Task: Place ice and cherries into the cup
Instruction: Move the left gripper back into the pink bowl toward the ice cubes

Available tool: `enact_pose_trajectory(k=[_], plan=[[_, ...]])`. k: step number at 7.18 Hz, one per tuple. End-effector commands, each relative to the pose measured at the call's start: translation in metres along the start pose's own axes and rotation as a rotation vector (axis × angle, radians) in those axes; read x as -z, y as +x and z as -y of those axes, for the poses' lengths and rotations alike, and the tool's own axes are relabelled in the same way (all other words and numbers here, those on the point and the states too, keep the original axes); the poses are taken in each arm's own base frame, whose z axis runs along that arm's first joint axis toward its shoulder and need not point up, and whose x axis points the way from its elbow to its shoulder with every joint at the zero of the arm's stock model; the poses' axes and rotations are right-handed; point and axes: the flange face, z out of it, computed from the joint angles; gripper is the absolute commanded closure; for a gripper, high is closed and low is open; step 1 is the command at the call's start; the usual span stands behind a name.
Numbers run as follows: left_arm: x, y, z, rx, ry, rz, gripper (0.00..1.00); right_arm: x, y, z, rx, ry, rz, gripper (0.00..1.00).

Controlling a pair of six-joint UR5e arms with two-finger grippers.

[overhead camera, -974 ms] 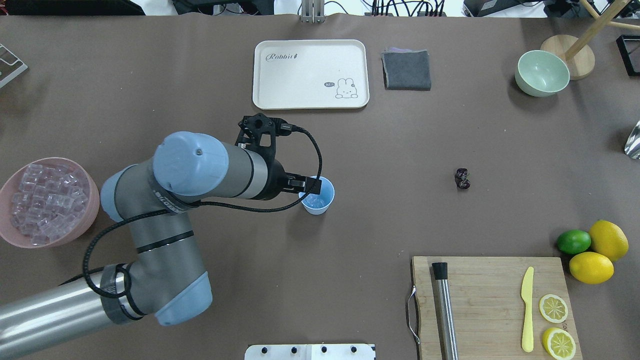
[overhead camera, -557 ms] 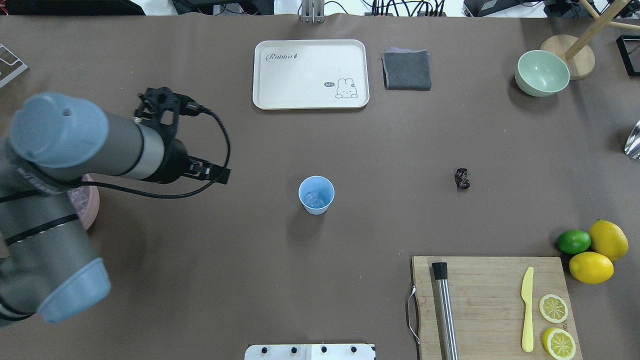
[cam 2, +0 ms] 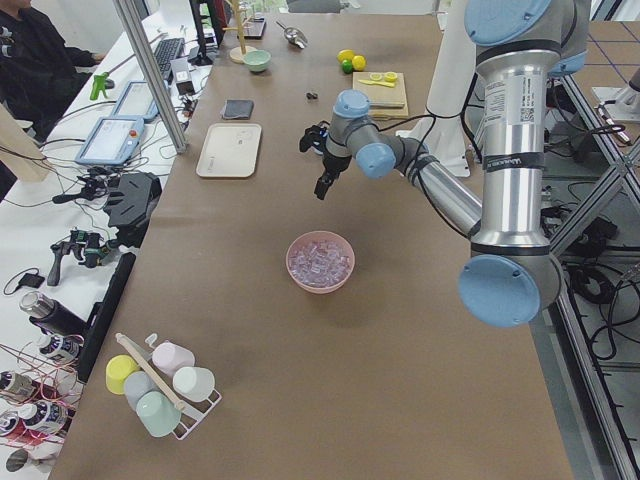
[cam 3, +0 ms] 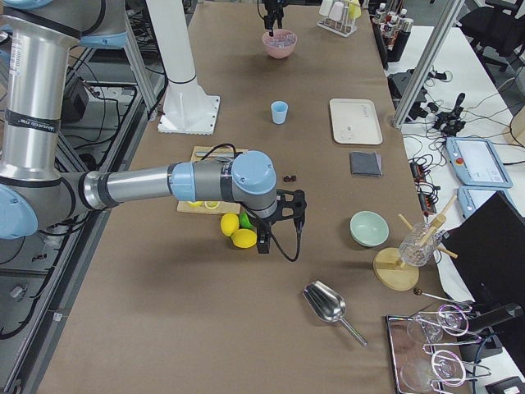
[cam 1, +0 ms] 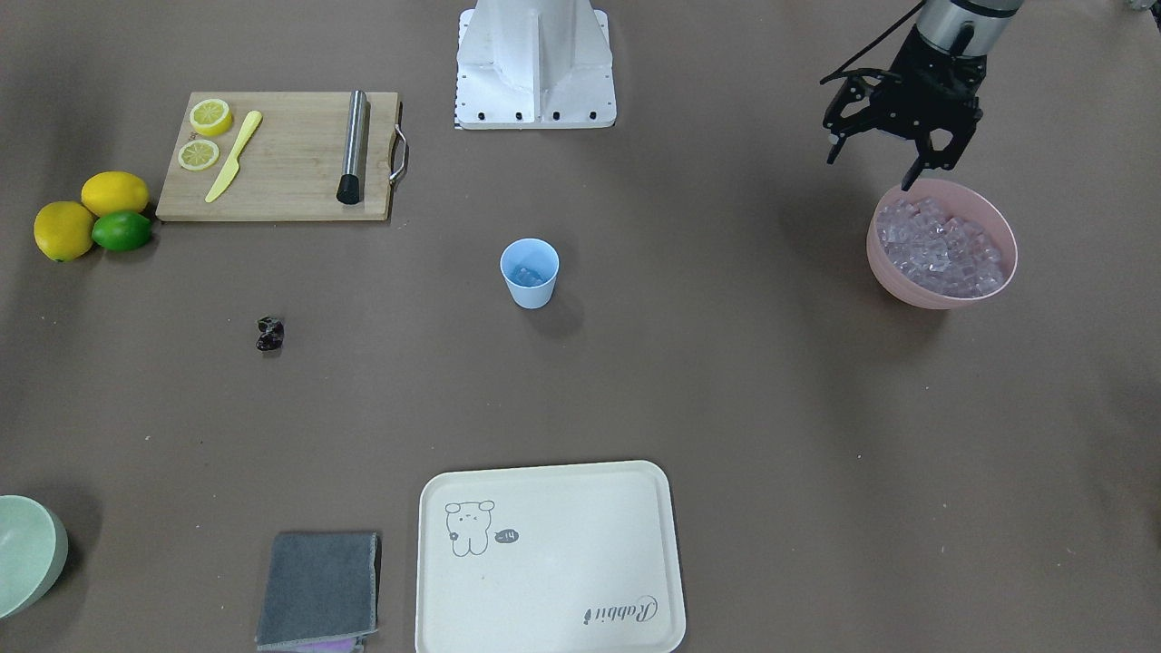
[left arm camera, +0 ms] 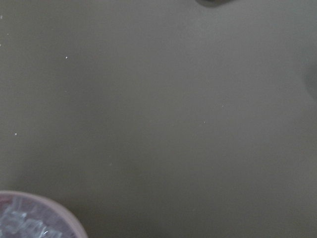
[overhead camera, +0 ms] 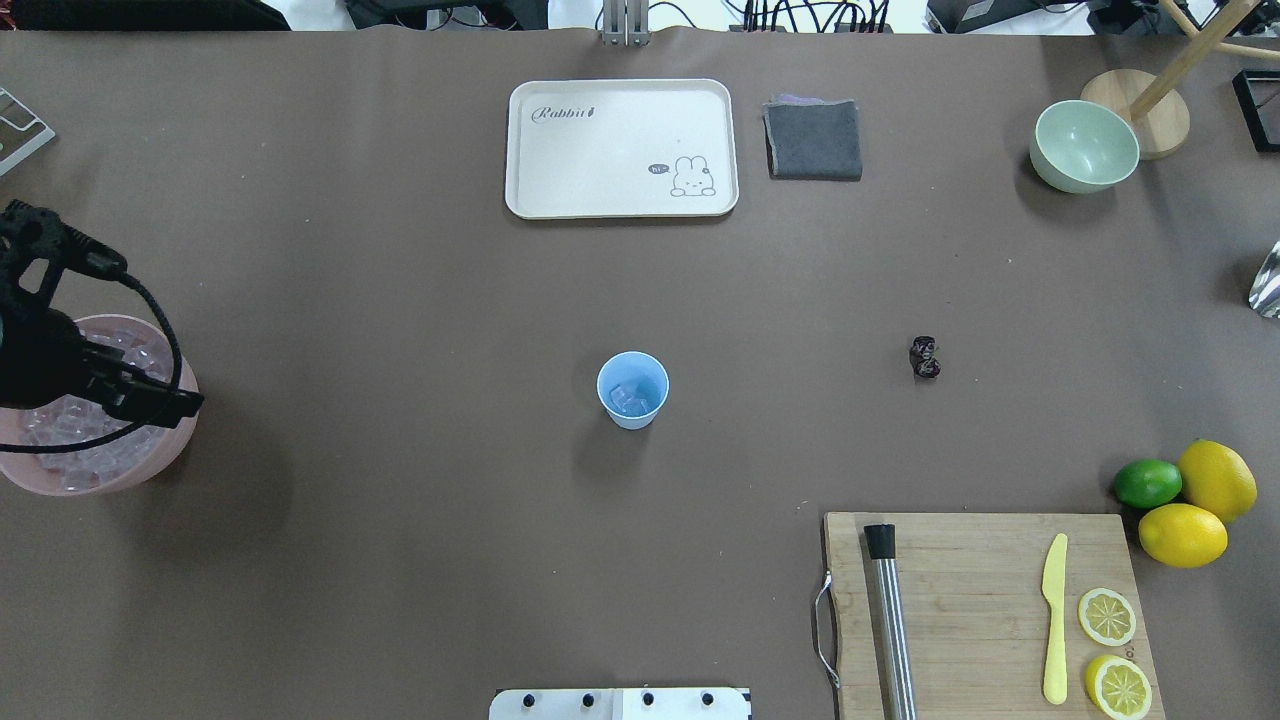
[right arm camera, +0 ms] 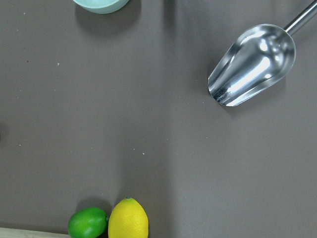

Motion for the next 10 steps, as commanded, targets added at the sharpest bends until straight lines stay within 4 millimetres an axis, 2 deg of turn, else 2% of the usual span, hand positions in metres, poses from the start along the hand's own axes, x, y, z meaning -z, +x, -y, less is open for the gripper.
enact_pose_trajectory(k=[1, 3, 4, 5, 6, 7, 8, 10], plan=[[-0.025, -0.051, -0.058, -0.088, -0.015, -0.024, 0.02, -0.001, 0.002, -0.001, -0.002, -0.002, -0.001, 0.00], [-0.075, -0.095, -0.090, -0.108, -0.005, -0.041, 0.02, -0.002, 0.003, -0.003, -0.004, -0.003, -0.003, 0.00], [-0.086, -0.102, -0.101, -0.104, -0.036, -0.082, 0.02, -0.002, 0.003, -0.003, -0.004, -0.003, -0.004, 0.00], [-0.084, -0.108, -0.109, -0.093, -0.048, -0.084, 0.03, -0.002, 0.003, -0.003, -0.003, -0.004, -0.006, 0.00], [-0.084, -0.110, -0.114, -0.102, -0.057, -0.086, 0.15, -0.002, 0.004, -0.004, -0.004, -0.004, -0.007, 0.00], [-0.087, -0.115, -0.119, -0.131, -0.068, -0.082, 0.32, -0.002, 0.003, -0.003, -0.002, -0.004, -0.007, 0.00], [-0.091, -0.120, -0.124, -0.142, -0.081, -0.076, 0.39, -0.002, 0.003, -0.003, -0.003, -0.004, -0.007, 0.00], [-0.101, -0.124, -0.122, -0.143, -0.088, -0.072, 0.42, -0.002, 0.003, -0.003, -0.002, -0.004, -0.007, 0.00]])
